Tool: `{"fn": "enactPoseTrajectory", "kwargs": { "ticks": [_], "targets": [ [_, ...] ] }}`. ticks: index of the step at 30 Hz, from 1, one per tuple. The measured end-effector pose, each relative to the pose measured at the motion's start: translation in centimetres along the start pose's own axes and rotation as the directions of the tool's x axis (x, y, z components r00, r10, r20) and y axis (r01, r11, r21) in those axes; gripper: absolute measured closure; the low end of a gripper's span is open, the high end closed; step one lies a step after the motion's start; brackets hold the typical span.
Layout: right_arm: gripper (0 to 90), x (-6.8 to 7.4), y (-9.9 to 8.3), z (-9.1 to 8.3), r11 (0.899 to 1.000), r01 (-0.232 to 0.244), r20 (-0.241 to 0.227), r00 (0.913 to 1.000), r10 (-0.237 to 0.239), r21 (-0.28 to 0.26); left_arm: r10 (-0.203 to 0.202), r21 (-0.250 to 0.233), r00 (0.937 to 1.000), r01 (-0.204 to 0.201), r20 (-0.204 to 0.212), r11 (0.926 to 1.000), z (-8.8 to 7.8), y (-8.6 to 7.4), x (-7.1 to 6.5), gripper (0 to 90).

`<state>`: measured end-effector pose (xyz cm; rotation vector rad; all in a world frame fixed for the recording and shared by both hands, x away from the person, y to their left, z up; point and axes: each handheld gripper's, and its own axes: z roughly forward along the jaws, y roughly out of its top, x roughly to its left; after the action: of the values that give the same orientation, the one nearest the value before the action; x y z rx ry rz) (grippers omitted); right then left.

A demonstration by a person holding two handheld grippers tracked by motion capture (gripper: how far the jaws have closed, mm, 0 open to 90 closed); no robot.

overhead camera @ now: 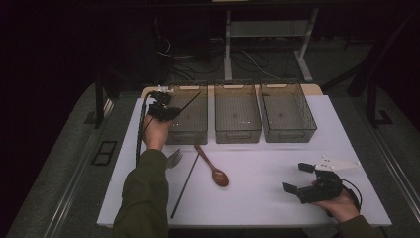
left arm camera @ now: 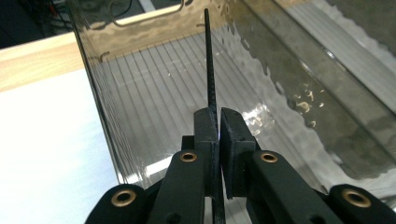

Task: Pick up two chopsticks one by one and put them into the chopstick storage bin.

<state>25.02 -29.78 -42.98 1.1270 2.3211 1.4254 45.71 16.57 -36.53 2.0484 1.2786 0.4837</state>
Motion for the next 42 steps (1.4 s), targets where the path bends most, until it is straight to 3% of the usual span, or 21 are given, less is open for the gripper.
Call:
{"fn": "enactPoseTrajectory", "kwargs": {
  "ticks": [11,16,17,26,31,42],
  "targets": [
    [0.9,0.0,0.0,-0.1,1.000,0.001,-0.002,1.0000,-0.001,-0.002,0.018,0.055,0.9998,-0.018,0.003,0.9983,1.7,0.1,-0.3,85.4],
    [0.9,-0.1,0.0,-0.1,1.000,-0.002,-0.004,1.0000,0.002,-0.004,0.021,0.077,0.9995,-0.022,0.025,0.9967,2.2,0.0,-0.3,84.6],
    [0.9,-0.1,0.0,-0.1,1.000,-0.001,-0.004,1.0000,0.001,-0.004,0.031,0.077,0.9995,-0.032,0.008,0.9965,2.2,-0.1,-0.3,84.0],
    [0.9,-0.1,0.0,0.0,1.000,-0.001,-0.002,1.0000,0.001,-0.002,0.040,0.019,0.9988,-0.040,0.030,0.9990,0.7,0.2,0.0,65.5],
    [0.9,-0.1,0.0,0.0,1.000,0.001,0.000,1.0000,-0.001,0.001,0.043,-0.043,0.9958,-0.039,0.081,0.9983,-0.8,0.4,-0.3,53.3],
    [0.9,-0.1,0.0,0.1,1.000,0.003,0.003,1.0000,-0.003,0.003,0.089,-0.113,0.9824,-0.071,0.164,0.9911,-3.8,0.0,-2.8,39.3]
  ]
}}
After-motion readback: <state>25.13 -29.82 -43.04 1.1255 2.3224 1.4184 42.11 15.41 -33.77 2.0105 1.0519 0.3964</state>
